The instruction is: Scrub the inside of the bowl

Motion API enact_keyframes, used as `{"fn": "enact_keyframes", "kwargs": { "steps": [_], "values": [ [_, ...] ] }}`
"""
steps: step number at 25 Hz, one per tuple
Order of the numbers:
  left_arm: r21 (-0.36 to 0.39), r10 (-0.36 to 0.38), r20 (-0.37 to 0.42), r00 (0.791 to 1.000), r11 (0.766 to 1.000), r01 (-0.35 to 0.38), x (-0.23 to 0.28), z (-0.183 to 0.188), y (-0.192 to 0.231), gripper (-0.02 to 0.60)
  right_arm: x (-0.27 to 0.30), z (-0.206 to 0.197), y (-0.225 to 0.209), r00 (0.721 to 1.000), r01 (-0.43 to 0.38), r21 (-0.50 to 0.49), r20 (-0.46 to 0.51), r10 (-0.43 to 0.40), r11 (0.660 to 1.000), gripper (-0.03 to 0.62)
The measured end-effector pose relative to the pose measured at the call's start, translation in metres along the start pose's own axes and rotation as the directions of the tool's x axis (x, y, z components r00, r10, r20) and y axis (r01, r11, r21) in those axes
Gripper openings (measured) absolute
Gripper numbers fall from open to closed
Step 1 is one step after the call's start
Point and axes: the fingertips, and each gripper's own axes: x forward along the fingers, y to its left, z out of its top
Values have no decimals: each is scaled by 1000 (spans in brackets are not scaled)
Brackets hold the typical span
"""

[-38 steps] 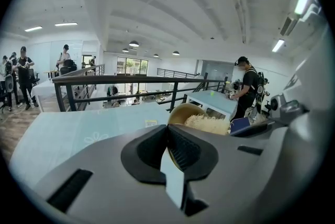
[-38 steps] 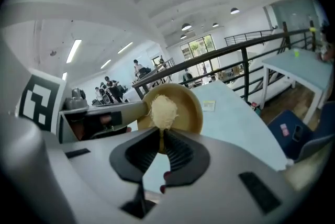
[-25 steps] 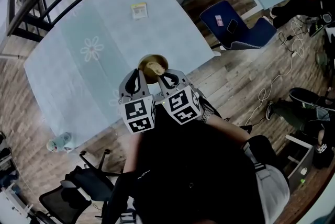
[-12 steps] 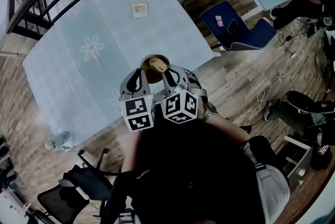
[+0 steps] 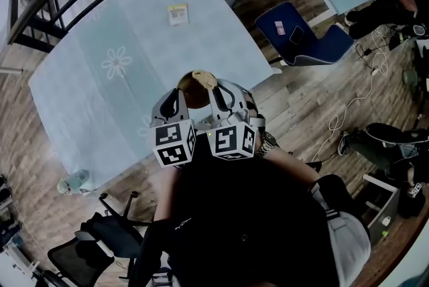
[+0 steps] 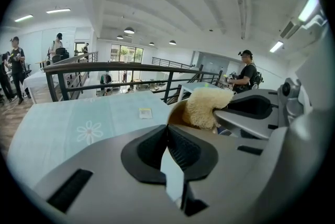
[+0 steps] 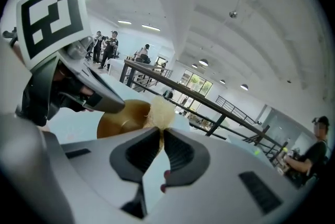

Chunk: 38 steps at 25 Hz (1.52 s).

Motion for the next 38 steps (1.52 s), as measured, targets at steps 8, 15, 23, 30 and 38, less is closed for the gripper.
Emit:
{"fn": "enact_keyframes", "kwargs": {
  "steps": [8,15,23,30,38],
  "values": [
    [-24,53,-69,996,998,-55,17,-26,22,20,-5,10,-15,997,28,87,75,-34,996,37],
    [-220,68,-187,980,969,-109,39,-78,58,20,-5,3,-22,997,25,125,63,-33,992,37],
    [-345,102,-311,945,914,-212,88,-155,90,21,-3,-1,-9,998,-31,138,50,24,990,37],
    [-476,24,-348,937,857,-199,126,-192,90,20,0,-3,-6,999,-43,115,35,39,992,37],
    [-531,0,-335,942,826,-189,151,-198,85,21,-2,-9,-13,1000,-11,117,11,10,993,37]
  ]
}}
